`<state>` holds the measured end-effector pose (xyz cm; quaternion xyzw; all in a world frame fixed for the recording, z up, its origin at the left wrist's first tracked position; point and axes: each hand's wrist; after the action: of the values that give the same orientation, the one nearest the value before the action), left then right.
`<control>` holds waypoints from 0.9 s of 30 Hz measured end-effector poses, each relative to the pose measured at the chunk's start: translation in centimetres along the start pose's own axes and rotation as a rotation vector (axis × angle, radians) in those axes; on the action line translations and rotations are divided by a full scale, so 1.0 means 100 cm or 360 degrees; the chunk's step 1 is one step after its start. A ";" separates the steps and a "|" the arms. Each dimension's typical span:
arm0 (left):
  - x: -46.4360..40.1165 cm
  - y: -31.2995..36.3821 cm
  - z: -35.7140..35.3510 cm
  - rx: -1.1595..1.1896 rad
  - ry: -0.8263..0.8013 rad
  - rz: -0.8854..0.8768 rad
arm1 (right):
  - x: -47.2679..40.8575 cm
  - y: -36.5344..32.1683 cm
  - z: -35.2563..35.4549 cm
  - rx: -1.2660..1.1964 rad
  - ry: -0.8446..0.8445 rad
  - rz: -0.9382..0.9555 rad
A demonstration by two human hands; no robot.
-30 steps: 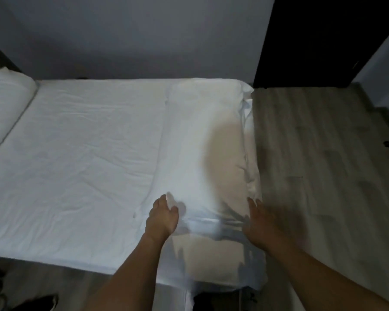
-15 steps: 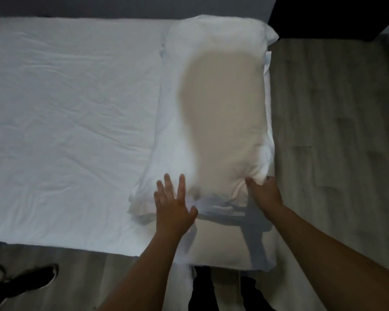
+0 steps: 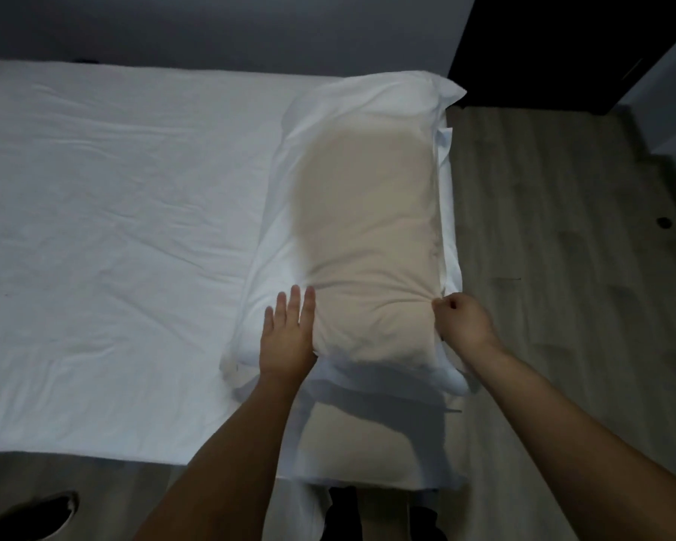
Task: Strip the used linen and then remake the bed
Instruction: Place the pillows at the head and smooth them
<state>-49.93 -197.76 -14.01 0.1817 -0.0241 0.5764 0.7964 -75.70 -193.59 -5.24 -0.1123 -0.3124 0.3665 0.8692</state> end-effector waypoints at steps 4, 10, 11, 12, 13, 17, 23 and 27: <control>-0.003 0.003 0.022 0.0156 -0.0017 -0.0126 | 0.025 0.014 -0.007 0.0536 0.0361 0.0410; -0.002 0.030 0.075 0.0225 0.0436 -0.0402 | 0.057 0.011 -0.047 0.1228 0.0429 0.0964; -0.001 0.033 0.081 0.0222 0.0492 -0.0447 | 0.054 0.004 -0.048 0.1218 0.0497 0.0931; -0.001 0.035 0.084 0.0219 0.0540 -0.0504 | 0.048 -0.002 -0.047 0.1202 0.0591 0.0938; -0.002 0.036 0.087 0.0214 0.0593 -0.0560 | 0.038 -0.009 -0.045 0.1197 0.0673 0.0991; -0.012 0.026 0.078 0.0184 0.0649 -0.0612 | -0.001 -0.033 -0.042 0.1122 0.0827 0.1211; -0.010 0.007 0.051 -0.0065 0.0206 -0.0079 | -0.007 -0.056 -0.037 0.1155 0.0732 0.1257; -0.019 0.015 0.091 0.0036 0.0371 -0.0273 | 0.005 -0.079 -0.006 0.1089 0.0830 0.1243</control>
<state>-50.39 -202.00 -5.62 0.1239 0.0908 0.5237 0.8379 -70.57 -198.84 -2.16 -0.0184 0.1128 0.7003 0.7046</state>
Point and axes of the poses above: each hand's wrist, its own x-axis away from the middle knuckle, its own z-axis out of the back of the hand, y = z × x, and after that the axes turned 10 degrees about x, right-handed
